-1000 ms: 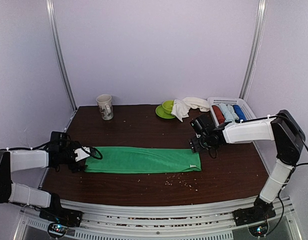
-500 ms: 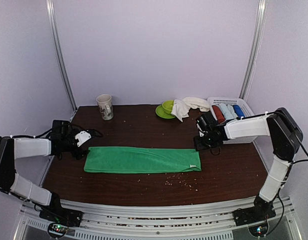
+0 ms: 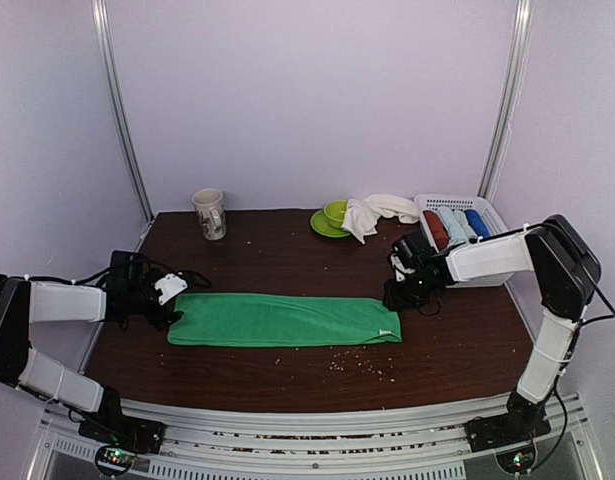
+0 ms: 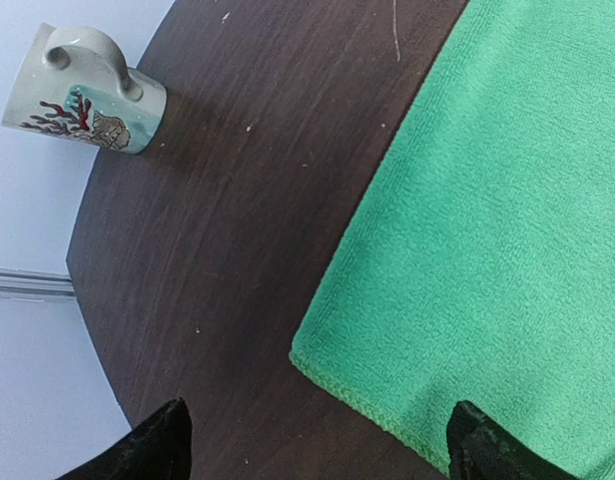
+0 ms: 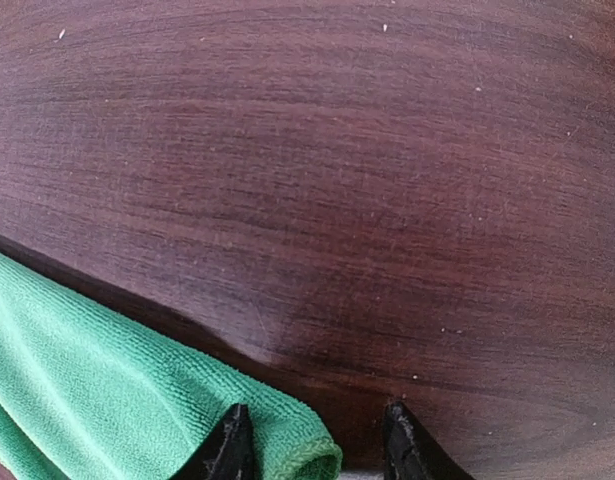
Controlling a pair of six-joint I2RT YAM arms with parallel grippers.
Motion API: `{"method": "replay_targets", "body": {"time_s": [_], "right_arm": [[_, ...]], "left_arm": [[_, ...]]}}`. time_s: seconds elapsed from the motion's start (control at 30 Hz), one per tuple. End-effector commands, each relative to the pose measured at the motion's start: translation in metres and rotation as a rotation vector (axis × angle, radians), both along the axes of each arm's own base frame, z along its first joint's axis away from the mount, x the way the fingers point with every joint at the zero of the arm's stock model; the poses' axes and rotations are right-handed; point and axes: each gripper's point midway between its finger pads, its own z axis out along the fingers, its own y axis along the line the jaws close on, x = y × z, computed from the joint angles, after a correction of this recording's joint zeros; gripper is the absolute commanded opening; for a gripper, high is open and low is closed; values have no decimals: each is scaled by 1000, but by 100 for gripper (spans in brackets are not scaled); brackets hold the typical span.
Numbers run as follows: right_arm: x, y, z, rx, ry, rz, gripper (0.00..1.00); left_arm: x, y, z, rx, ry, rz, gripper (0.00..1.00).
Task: Roll the towels
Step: Smooth out the towel at the center of the board.
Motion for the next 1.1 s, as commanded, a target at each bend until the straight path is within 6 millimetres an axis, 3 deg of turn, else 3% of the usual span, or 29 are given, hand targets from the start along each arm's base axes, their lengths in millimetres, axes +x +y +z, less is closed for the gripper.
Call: {"method": "replay_targets", "body": {"time_s": [0.0,0.17,0.27,0.43,0.67,1.07], "right_arm": [[0,-7,9,5,-16,-41,45],[7,-26,42,-20,-117,-128,49],[5,-20,51,30,-128,-114,50],[-1,-4,38,98,-78,-60,50],[-8,-2,11,96,-19,-46,47],[-19,6,4,150,14,-20,36]], "left_arm": [[10,4,6,11,-59,36,90],[12,7,1,13,-60,74,90],[11,6,-4,21,-52,77,90],[10,6,-6,27,-49,83,90],[6,10,-10,64,-47,90,89],[2,6,-14,63,-34,81,89]]}}
